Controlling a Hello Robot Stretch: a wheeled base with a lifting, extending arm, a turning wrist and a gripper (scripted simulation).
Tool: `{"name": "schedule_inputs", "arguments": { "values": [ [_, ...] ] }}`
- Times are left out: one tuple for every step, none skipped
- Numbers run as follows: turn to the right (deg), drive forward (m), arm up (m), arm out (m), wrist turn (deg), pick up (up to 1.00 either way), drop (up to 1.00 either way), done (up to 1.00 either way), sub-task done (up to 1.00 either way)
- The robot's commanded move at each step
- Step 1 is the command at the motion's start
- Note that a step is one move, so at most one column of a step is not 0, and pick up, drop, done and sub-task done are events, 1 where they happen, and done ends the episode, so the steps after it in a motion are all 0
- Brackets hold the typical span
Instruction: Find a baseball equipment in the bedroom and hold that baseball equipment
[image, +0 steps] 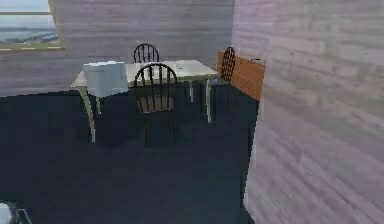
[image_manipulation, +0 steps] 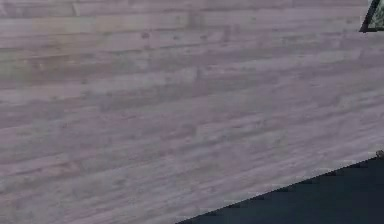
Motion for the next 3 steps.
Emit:
{"name": "schedule_inputs", "arguments": {
  "values": [
    [0.0,1.0,0.0,0.0,0.0,0.0,0.0,0.0,0.0],
    [0.0,0.35,0.0,0.0,0.0,0.0,0.0,0.0,0.0],
    [45.0,0.0,0.0,0.0,0.0,0.0,0.0,0.0,0.0]
  ]
}}
